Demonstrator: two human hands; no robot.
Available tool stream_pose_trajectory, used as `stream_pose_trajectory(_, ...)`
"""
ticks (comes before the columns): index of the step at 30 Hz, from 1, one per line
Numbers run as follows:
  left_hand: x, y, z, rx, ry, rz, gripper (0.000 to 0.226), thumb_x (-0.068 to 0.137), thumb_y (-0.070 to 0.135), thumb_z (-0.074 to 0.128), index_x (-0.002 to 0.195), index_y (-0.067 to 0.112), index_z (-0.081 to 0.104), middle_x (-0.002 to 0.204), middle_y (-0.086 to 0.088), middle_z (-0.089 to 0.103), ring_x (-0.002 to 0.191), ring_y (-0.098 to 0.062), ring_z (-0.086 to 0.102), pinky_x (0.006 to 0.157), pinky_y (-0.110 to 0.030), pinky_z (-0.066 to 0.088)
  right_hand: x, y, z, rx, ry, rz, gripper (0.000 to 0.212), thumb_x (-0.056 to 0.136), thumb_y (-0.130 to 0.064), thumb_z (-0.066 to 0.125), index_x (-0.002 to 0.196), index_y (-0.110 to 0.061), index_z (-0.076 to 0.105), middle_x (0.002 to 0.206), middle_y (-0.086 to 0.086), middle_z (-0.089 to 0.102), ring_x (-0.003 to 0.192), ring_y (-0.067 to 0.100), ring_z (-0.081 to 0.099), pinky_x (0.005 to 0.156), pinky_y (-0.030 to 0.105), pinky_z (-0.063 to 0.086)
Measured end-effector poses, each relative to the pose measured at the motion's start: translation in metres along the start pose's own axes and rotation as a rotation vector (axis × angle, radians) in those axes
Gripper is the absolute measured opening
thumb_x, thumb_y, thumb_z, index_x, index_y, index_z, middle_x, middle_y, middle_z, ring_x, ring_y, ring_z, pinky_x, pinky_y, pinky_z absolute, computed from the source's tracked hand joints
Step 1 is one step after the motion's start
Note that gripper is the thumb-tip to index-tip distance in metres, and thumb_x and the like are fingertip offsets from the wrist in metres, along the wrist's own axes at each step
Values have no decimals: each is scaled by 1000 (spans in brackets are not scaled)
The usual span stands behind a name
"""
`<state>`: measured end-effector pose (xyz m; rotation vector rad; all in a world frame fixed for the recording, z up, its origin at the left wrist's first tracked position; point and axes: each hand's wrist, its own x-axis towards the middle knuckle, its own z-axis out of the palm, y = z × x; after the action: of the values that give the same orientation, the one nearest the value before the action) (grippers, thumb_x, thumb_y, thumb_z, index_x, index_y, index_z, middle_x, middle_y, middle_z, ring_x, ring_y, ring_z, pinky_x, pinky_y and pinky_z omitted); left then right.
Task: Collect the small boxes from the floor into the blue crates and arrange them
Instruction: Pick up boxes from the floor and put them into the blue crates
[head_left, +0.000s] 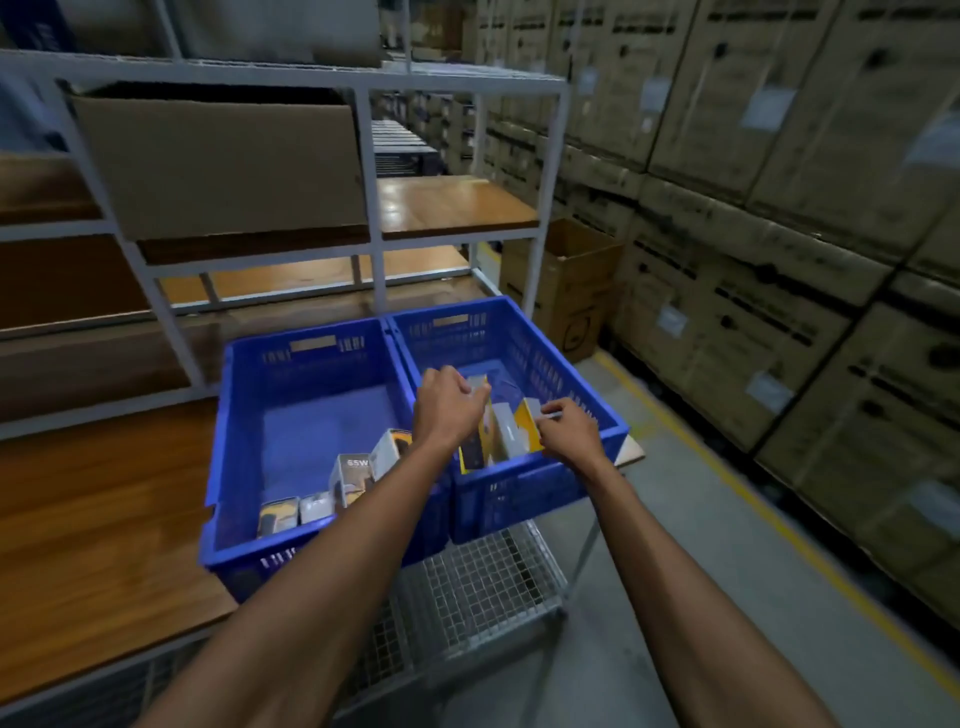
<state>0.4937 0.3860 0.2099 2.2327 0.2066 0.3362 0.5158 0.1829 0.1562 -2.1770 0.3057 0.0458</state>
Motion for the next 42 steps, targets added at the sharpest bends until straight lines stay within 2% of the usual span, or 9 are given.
stream_pose_trajectory(3, -10, 3, 4, -28, -93, -31, 57, 101, 50, 56, 70, 3, 65, 67, -12, 68, 68, -26, 66, 75, -48, 58, -10, 16, -5, 57, -19, 0, 24, 72, -40, 55, 93, -31, 62, 90, 2, 74, 94, 31, 73, 89, 54, 60)
stream_pose_trajectory(10, -34, 1, -16, -427, -92, -290, 51, 109, 35, 48, 73, 8, 72, 73, -10, 75, 65, -23, 71, 73, -40, 66, -83, -4, -16, 92, 16, -21, 15, 91, -31, 60, 105, -29, 66, 103, 3, 73, 95, 26, 72, 87, 50, 61)
stream_pose_trajectory(13, -50, -6, -12, -420, -184, -274, 46, 107, 35, 51, 74, 10, 72, 71, -8, 73, 62, -21, 66, 70, -38, 64, -104, 1, -17, 93, 71, -44, 18, 90, -38, 59, 105, -31, 67, 102, -2, 72, 92, 22, 72, 85, 48, 61)
stream_pose_trajectory(18, -98, -3, 4, -310, -400, -178, 37, 105, 39, 54, 85, 16, 76, 87, -4, 76, 77, -22, 71, 67, -37, 62, -157, 10, -34, 51, 206, -85, 15, 99, -24, 59, 109, -24, 69, 105, -1, 72, 93, 18, 67, 87, 35, 56)
stream_pose_trajectory(21, -130, 2, 17, -276, -516, -116, 36, 99, 42, 60, 80, 14, 73, 75, -2, 70, 67, -22, 61, 60, -34, 53, -185, 31, -47, 51, 249, -73, 17, 97, -22, 60, 109, -21, 71, 101, 1, 74, 89, 20, 70, 89, 37, 57)
stream_pose_trajectory(27, -239, 32, 39, -234, -673, 12, 23, 95, 29, 69, 83, 9, 73, 64, 0, 61, 62, -15, 56, 59, -30, 52, -279, 105, -100, 27, 362, -16, 17, 98, -20, 62, 111, -17, 72, 102, 1, 75, 87, 14, 66, 82, 23, 49)
stream_pose_trajectory(32, -362, 55, 52, -207, -772, 88, 20, 102, 20, 65, 92, 3, 69, 75, -8, 58, 68, -18, 54, 60, -30, 49, -394, 187, -134, 39, 440, 43, 15, 98, -19, 62, 109, -18, 72, 98, -2, 74, 85, 13, 66, 79, 22, 48)
stream_pose_trajectory(38, -531, 47, 59, -196, -863, 158, 17, 98, 24, 71, 84, 14, 68, 70, -2, 61, 67, -21, 57, 66, -36, 50, -549, 277, -162, 75, 491, 159, 14, 95, -13, 62, 104, -16, 73, 97, 0, 75, 85, 14, 68, 83, 25, 53)
stream_pose_trajectory(42, -621, 37, 56, -158, -948, 219, 23, 81, 45, 66, 83, 22, 69, 63, 13, 63, 67, -15, 59, 73, -40, 56, -644, 322, -174, 73, 532, 234, 16, 93, -13, 63, 103, -17, 74, 98, -1, 76, 89, 14, 69, 88, 26, 54)
